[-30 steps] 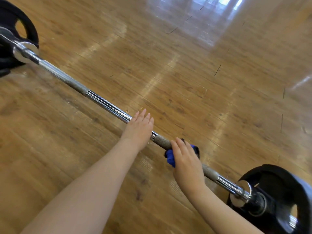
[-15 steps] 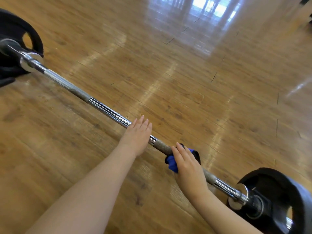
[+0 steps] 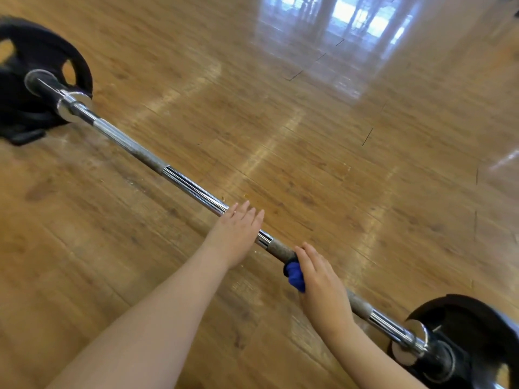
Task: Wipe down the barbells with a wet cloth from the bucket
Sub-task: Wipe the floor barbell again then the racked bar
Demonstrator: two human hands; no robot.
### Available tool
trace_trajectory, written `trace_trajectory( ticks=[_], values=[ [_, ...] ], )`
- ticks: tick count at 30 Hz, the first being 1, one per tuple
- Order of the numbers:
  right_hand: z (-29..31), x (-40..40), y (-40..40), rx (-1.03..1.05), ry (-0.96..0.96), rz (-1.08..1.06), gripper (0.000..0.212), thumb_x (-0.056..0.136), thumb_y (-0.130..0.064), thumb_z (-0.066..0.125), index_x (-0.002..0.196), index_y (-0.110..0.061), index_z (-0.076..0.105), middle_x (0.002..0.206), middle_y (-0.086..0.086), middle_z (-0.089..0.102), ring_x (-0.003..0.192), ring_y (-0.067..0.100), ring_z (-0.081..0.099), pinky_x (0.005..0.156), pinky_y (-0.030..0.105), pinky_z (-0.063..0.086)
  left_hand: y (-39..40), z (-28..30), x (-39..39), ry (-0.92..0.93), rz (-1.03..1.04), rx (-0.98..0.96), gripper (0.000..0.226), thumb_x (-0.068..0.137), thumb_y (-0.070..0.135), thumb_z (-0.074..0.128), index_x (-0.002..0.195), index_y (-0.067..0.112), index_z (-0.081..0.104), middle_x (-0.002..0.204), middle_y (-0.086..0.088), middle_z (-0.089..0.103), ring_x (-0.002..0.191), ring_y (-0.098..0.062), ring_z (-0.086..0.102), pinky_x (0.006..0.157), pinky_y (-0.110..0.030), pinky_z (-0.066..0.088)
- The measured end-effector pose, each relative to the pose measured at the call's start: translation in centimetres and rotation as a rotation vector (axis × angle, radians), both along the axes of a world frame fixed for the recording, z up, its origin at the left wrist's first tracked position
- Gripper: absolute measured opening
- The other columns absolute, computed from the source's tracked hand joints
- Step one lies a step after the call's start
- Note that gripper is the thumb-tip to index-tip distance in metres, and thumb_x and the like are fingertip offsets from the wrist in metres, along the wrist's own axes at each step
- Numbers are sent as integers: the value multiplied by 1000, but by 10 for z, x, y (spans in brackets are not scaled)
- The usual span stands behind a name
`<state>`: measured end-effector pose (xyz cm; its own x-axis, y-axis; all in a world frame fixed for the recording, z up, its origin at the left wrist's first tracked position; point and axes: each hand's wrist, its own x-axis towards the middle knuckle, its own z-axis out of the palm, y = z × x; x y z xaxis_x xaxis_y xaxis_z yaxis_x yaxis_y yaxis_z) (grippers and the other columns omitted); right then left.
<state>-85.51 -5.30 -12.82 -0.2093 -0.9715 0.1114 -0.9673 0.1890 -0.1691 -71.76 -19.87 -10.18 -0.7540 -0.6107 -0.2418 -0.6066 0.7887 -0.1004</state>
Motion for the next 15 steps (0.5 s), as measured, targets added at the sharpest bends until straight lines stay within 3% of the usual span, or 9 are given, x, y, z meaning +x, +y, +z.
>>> trace_trajectory(
  ticks=[8, 12, 15],
  values=[
    [-7, 2, -1, -23, -49, -7, 88, 34, -7, 95, 114, -6, 60, 115, 12, 64, 94, 26, 67, 74, 32, 55, -5, -7, -13, -17, -188, -121, 57, 102, 13, 27, 150, 3, -2, 159, -14, 2, 146, -30, -2, 116, -45, 0],
    [-9, 2, -4, -72, -79, -23, 79, 36, -5, 94, 110, -5, 64, 114, 12, 66, 96, 25, 67, 78, 33, 54, -5, -18, -26, 55, -273, -190, 51, 98, 9, 23, 149, 3, 20, 155, -13, 23, 145, -28, 15, 117, -43, 9],
    [-9, 3, -3, -70, -86, -30, 78, 37, -6, 93, 110, -6, 64, 114, 11, 66, 96, 24, 66, 78, 31, 54, -12, -21, -30, -9, -331, -65, 47, 98, 5, 29, 145, 2, 28, 154, -14, 25, 146, -27, 9, 117, -38, 2]
  ],
)
